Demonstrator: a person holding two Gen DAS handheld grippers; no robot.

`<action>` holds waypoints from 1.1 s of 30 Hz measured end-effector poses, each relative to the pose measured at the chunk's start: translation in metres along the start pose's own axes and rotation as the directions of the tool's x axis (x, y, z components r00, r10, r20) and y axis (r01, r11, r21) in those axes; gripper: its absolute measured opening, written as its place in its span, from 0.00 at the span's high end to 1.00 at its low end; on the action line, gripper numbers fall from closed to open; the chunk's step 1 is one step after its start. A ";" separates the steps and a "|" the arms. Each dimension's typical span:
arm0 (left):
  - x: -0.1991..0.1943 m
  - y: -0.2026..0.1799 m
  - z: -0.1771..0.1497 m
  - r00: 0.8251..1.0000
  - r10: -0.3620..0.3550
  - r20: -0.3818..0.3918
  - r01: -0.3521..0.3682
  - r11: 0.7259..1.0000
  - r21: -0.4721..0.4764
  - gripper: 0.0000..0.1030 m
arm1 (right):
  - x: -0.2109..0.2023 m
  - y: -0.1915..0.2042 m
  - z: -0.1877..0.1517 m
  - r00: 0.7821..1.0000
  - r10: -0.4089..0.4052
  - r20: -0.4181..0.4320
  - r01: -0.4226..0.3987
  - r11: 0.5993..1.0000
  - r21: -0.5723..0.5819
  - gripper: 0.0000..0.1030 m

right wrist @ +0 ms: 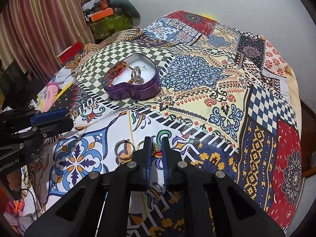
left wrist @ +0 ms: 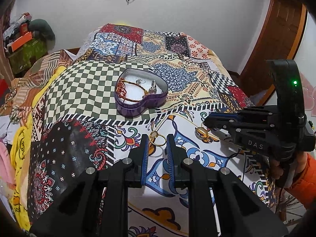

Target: Organize jewelry

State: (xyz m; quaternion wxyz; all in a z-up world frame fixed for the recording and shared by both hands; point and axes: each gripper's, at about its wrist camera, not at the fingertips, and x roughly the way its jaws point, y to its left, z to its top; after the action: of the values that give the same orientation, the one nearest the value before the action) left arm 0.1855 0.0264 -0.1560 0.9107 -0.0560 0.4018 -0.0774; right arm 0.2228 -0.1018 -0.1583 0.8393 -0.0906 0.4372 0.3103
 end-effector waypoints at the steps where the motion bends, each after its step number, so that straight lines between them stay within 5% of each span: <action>1: -0.001 0.000 0.001 1.000 0.003 0.002 -0.003 1.000 0.001 0.84 | -0.001 0.000 0.000 1.000 -0.004 0.003 0.004 1.000 0.001 0.93; 19: -0.007 0.011 0.034 0.997 0.011 0.078 -0.010 1.000 -0.014 0.84 | -0.024 0.007 0.046 0.992 -0.005 0.122 0.006 1.000 -0.007 0.93; 33: 0.029 0.030 0.072 0.996 0.049 0.078 -0.048 0.999 -0.009 0.84 | 0.009 0.017 0.097 0.992 0.020 0.127 -0.013 0.998 -0.056 0.93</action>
State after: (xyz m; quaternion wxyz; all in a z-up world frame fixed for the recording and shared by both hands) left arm 0.2614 0.0536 -0.1337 0.9272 -0.0522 0.3673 -0.0516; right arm 0.2824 -0.0435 -0.1052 0.8601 -0.0899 0.3747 0.3343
